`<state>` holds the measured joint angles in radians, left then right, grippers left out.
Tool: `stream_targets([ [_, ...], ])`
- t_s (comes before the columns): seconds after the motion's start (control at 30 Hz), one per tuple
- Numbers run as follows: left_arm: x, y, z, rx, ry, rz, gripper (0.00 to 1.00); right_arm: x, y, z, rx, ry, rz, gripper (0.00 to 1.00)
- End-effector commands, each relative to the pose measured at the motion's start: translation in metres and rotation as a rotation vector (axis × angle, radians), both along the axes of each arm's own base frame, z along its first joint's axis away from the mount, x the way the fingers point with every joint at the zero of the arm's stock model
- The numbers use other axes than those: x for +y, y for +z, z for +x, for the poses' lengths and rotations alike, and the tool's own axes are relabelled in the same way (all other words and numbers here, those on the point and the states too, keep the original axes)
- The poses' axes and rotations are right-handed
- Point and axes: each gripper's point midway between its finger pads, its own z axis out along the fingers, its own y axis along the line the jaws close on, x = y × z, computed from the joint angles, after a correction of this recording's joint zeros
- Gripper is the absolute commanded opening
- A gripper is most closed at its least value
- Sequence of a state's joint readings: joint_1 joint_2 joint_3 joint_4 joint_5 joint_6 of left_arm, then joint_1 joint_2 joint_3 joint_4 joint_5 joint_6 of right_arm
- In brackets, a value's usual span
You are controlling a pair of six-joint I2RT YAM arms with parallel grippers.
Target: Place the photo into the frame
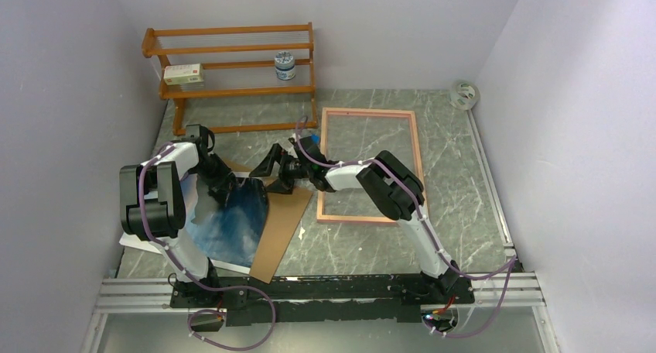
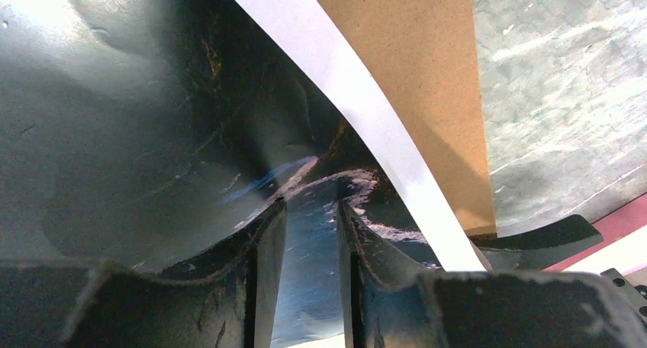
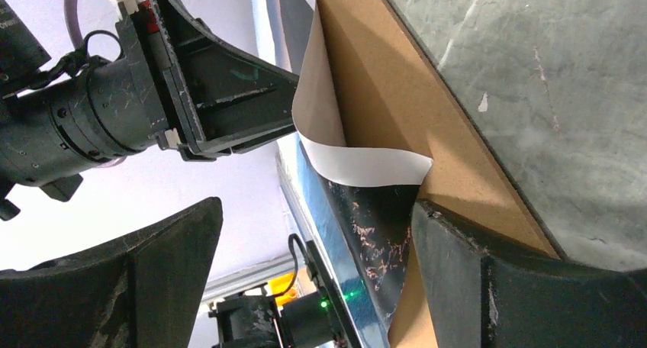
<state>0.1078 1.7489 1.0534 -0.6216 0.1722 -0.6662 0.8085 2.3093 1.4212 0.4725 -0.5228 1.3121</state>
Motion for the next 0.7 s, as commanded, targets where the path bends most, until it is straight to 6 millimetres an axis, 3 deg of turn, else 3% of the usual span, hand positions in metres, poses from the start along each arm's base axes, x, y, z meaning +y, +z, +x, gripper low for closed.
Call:
stream_targets([
  [0.0, -0.002, -0.018, -0.017, 0.069, -0.003, 0.015, 0.37, 0.005, 0.004, -0.011, -0.045, 0.055, 0.045, 0.99],
  [0.3, -0.001, -0.019, -0.016, 0.069, 0.001, 0.019, 0.37, -0.002, 0.006, -0.037, -0.019, 0.080, 0.014, 0.98],
  [0.67, 0.000, -0.009, -0.011, 0.038, 0.021, 0.025, 0.38, 0.009, -0.007, -0.010, -0.142, 0.050, -0.030, 0.55],
])
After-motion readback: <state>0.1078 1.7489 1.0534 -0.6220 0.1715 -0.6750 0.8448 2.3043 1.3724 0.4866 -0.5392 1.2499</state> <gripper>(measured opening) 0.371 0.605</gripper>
